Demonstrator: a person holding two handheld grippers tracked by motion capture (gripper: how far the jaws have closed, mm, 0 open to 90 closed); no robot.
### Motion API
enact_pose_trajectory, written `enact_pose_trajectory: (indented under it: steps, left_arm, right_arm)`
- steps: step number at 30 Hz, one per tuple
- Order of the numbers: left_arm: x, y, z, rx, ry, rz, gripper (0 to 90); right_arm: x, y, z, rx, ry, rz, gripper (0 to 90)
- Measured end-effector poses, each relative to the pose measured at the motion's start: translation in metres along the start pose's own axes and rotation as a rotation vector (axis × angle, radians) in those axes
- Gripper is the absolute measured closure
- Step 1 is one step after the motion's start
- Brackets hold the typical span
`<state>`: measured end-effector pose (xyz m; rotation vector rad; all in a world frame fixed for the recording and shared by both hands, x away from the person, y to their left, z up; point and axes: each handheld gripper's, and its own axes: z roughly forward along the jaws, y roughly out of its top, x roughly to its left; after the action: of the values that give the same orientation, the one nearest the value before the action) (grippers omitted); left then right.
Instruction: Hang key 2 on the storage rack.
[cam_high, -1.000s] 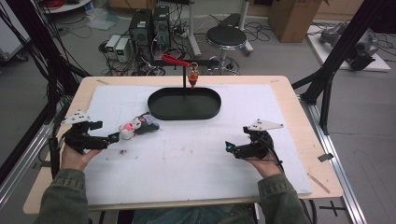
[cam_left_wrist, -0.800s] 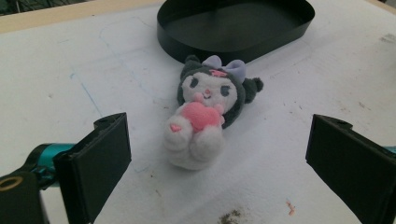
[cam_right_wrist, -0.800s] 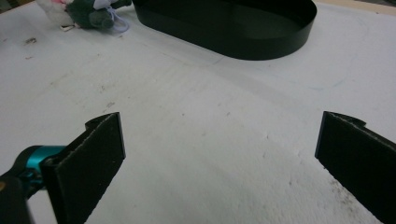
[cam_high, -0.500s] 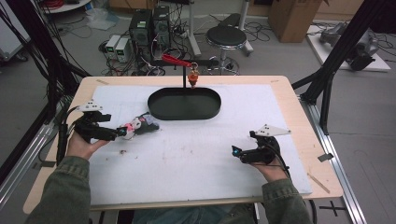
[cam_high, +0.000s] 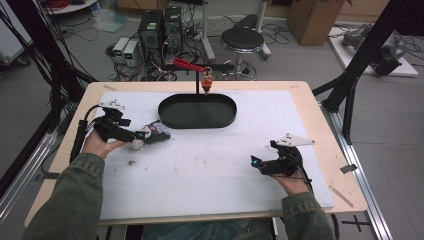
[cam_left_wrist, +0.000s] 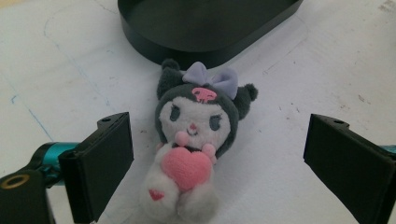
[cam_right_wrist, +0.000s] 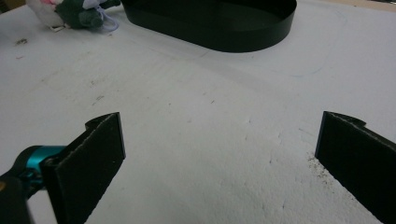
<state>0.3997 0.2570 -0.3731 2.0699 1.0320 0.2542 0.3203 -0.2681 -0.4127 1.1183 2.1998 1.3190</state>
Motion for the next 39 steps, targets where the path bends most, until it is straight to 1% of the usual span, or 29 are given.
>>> enact_pose_trajectory:
  steps: [3,5,7,8,9,12,13,15,17,18,20,23,24,25,27,28,31,32,33,34,37,38,39]
  left_arm:
    - [0.001,0.006,0.004,0.021,-0.006,0.015,9.0]
    - [0.002,0.01,0.008,0.055,-0.001,0.027,9.1]
    - [0.002,0.013,0.012,0.083,0.009,0.05,9.3]
    - [0.003,0.015,0.014,0.095,0.006,0.056,9.6]
    - [0.004,0.016,0.017,0.107,-0.002,0.055,9.6]
    - [0.005,0.019,0.025,0.143,-0.005,0.065,10.1]
    - [0.006,0.019,0.028,0.16,-0.01,0.069,10.3]
    - [0.007,0.018,0.032,0.19,0.0,0.077,11.4]
    - [0.008,0.015,0.037,0.221,-0.003,0.071,11.9]
    - [0.007,0.013,0.04,0.244,-0.002,0.083,11.9]
    - [0.004,0.012,0.045,0.269,-0.001,0.099,13.2]
    - [0.002,0.011,0.05,0.284,0.007,0.11,15.2]
    - [0.003,0.011,0.053,0.292,0.011,0.113,18.0]
    - [0.004,0.01,0.055,0.304,0.011,0.11,20.4]
    - [0.007,0.008,0.06,0.326,0.022,0.102,22.0]
    - [0.008,0.007,0.061,0.33,0.02,0.095,23.2]
    - [0.008,0.006,0.063,0.348,0.035,0.1,27.2]
    - [0.007,0.006,0.064,0.355,0.034,0.105,28.6]
    - [0.006,0.005,0.064,0.354,0.035,0.109,32.3]
    - [0.004,0.005,0.064,0.359,0.045,0.121,33.3]
    - [-0.001,0.005,0.064,0.352,0.07,0.158,38.7]
    - [-0.001,0.005,0.063,0.342,0.072,0.162,39.8]
    - [-0.001,0.005,0.062,0.331,0.063,0.16,40.5]
  right_arm:
    - [-0.001,0.0,0.0,-0.002,-0.001,-0.002,0.7]
    - [0.0,0.0,0.0,0.0,-0.001,0.001,0.7]
    - [0.0,-0.001,0.001,-0.001,-0.002,-0.002,0.8]
    - [0.0,-0.001,0.001,0.001,-0.001,0.0,0.7]
    - [-0.001,-0.001,0.001,0.0,-0.001,-0.003,0.8]
    - [-0.001,-0.001,0.001,0.001,0.002,-0.003,0.8]
    - [-0.001,-0.001,0.001,0.003,0.003,-0.002,0.7]
    - [-0.001,-0.001,0.001,0.007,0.001,-0.001,0.8]
    - [-0.001,-0.001,0.001,0.012,-0.001,-0.008,0.7]
    - [-0.001,-0.001,0.001,0.015,-0.001,-0.008,0.7]
    - [-0.001,-0.002,0.001,0.018,-0.002,-0.004,0.8]
    - [-0.001,-0.002,0.001,0.015,-0.001,-0.004,0.7]
    - [-0.001,-0.002,0.001,0.015,-0.003,-0.005,0.7]
    - [-0.001,-0.002,0.001,0.012,-0.004,-0.014,0.8]
    - [0.0,-0.002,0.001,0.016,-0.003,-0.01,0.8]
    - [0.0,-0.002,0.001,0.019,-0.007,-0.009,0.8]
    - [-0.001,-0.002,0.002,0.022,-0.007,-0.012,0.8]
    - [-0.001,-0.002,0.002,0.024,-0.01,-0.009,0.8]
    - [-0.001,-0.002,0.002,0.023,-0.01,-0.009,0.8]
    - [-0.001,-0.002,0.002,0.023,-0.011,-0.009,0.8]
    - [-0.001,-0.003,0.002,0.025,-0.009,-0.006,0.8]
    - [0.0,-0.002,0.002,0.026,-0.009,-0.007,0.8]
    - [-0.001,-0.003,0.002,0.026,-0.01,-0.009,0.8]
